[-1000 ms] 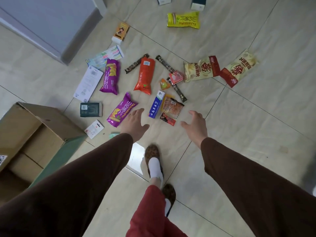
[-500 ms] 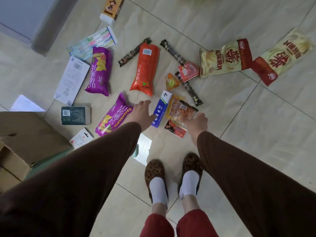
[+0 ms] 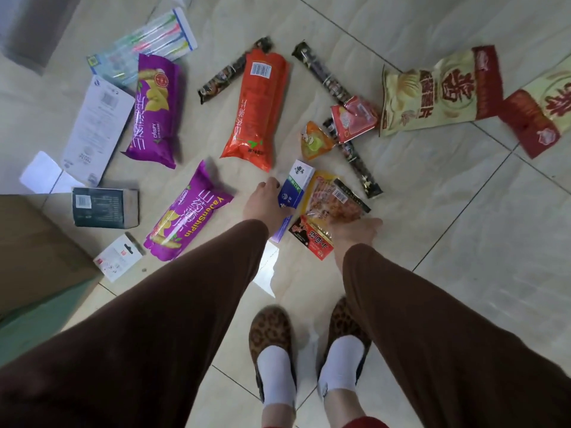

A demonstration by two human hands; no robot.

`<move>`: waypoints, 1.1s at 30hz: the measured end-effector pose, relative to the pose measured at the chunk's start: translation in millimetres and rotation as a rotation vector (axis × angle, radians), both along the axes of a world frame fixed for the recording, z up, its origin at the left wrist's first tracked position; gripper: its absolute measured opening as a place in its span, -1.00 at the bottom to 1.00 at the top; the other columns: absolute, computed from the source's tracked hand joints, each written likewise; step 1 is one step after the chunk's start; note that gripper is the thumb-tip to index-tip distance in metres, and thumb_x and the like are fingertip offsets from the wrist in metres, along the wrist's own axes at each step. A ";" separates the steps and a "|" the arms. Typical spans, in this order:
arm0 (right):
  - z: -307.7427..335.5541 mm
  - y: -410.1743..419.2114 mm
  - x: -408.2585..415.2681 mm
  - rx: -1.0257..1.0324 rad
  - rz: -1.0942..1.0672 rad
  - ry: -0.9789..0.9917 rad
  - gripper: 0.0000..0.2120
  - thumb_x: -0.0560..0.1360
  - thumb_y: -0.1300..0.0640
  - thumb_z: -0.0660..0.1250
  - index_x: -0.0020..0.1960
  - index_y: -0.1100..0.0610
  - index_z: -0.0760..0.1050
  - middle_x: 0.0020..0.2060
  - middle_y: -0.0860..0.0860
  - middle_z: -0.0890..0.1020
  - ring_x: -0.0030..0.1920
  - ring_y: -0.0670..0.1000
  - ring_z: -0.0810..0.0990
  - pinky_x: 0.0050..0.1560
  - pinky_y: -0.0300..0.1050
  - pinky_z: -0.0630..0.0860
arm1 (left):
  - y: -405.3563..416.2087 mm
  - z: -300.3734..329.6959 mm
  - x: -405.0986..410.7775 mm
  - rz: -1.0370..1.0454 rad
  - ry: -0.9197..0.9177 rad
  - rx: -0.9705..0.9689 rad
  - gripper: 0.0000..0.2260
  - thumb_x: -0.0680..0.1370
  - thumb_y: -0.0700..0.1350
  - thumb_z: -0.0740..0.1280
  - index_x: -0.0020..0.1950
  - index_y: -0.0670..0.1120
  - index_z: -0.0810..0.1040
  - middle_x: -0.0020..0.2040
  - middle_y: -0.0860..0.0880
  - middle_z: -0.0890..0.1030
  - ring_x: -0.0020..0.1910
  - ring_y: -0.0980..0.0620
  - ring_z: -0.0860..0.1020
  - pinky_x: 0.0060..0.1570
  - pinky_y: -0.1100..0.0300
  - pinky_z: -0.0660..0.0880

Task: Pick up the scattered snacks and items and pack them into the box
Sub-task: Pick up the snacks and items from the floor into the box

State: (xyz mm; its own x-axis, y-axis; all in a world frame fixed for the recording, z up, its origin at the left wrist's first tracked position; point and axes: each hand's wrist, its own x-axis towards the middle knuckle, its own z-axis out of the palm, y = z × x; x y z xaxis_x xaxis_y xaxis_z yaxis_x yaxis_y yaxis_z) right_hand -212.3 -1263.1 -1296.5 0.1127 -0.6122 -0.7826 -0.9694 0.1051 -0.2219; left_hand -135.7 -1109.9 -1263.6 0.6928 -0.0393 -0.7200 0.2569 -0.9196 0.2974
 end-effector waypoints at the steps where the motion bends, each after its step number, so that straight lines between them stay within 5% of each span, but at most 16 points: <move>1: -0.6 -1.2 -0.8 0.039 -0.058 -0.043 -0.32 0.44 0.08 0.46 0.40 0.20 0.16 0.33 0.29 0.43 0.30 0.32 0.47 0.26 0.13 0.45 | -0.2 -1.8 0.9 -0.001 0.006 -0.002 -0.50 0.49 0.03 0.46 0.35 -0.03 0.37 0.29 -0.06 0.53 0.22 -0.09 0.55 0.03 0.03 0.58; 7: 2.3 -18.9 -5.0 0.079 -0.125 -0.125 -0.51 0.32 0.23 0.58 0.19 0.25 0.51 0.01 0.12 0.68 -0.06 0.10 0.67 -0.03 -0.10 0.56 | -9.0 -6.6 1.6 0.045 0.102 -0.035 -0.50 0.44 0.06 0.52 0.27 -0.04 0.41 0.20 -0.05 0.58 0.13 -0.06 0.58 -0.04 0.09 0.57; 10: 9.3 -31.9 -6.9 0.104 -0.164 -0.146 -0.68 0.35 0.21 0.57 0.06 0.19 0.59 -0.03 0.09 0.72 -0.10 0.08 0.69 -0.02 -0.04 0.64 | -9.9 -8.9 -0.1 0.080 0.128 -0.056 -0.55 0.45 0.07 0.50 0.26 -0.06 0.49 0.17 -0.07 0.60 0.07 -0.04 0.56 -0.03 0.12 0.51; 15: 42.3 -47.0 -13.5 0.188 -0.132 -0.275 -0.64 0.40 0.05 0.55 0.13 0.15 0.59 0.00 0.12 0.71 -0.02 0.14 0.70 0.05 0.22 0.65 | 5.2 18.4 -19.3 0.269 0.144 -0.132 -0.56 0.49 0.07 0.47 0.26 -0.08 0.48 0.12 -0.04 0.58 0.08 -0.07 0.56 0.08 0.00 0.56; 21: 150.3 -37.3 -9.2 0.252 0.029 -0.355 -0.88 0.53 0.07 0.45 -0.05 0.05 0.52 -0.05 0.07 0.69 -0.01 0.14 0.69 0.05 0.15 0.63 | 43.0 110.3 -47.3 0.459 0.113 -0.220 -0.61 0.45 0.08 0.50 0.17 -0.07 0.50 0.07 -0.05 0.65 0.00 -0.07 0.63 0.07 -0.05 0.61; 25: 226.0 -6.4 -8.3 0.311 0.112 -0.396 -0.55 0.41 -0.06 0.52 0.21 0.11 0.51 0.12 0.08 0.67 0.12 0.15 0.67 0.17 0.29 0.57 | 81.2 185.6 -66.1 0.638 0.118 -0.314 -0.54 0.45 0.06 0.51 0.28 -0.03 0.48 0.15 -0.04 0.64 0.06 -0.07 0.64 0.12 -0.11 0.60; 29: 303.0 44.1 -5.8 0.357 0.196 -0.458 -0.92 0.54 0.11 0.43 0.03 0.05 0.58 0.00 0.06 0.72 0.00 0.13 0.71 0.06 0.13 0.64 | 129.0 252.2 -87.3 0.702 0.054 -0.349 -0.49 0.44 0.06 0.52 0.32 -0.03 0.47 0.18 -0.03 0.63 0.08 -0.07 0.63 0.12 -0.11 0.60; 33: 355.9 110.6 -22.0 0.350 0.277 -0.504 -0.90 0.54 0.13 0.43 0.05 0.07 0.59 0.02 0.09 0.71 0.01 0.16 0.71 0.09 0.20 0.63 | 191.8 313.7 -117.0 0.804 0.008 -0.424 -0.59 0.45 0.02 0.52 0.20 0.01 0.45 0.13 -0.01 0.63 0.04 -0.03 0.63 0.10 -0.05 0.60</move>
State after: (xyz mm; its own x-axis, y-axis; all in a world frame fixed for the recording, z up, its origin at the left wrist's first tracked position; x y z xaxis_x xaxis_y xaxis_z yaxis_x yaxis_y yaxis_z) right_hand -234.3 -1152.5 -940.6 0.6323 -0.2280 -0.7404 -0.7580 0.0153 -0.6521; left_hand -252.6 -918.1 -950.0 0.6210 0.1913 -0.7601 0.7772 -0.2760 0.5655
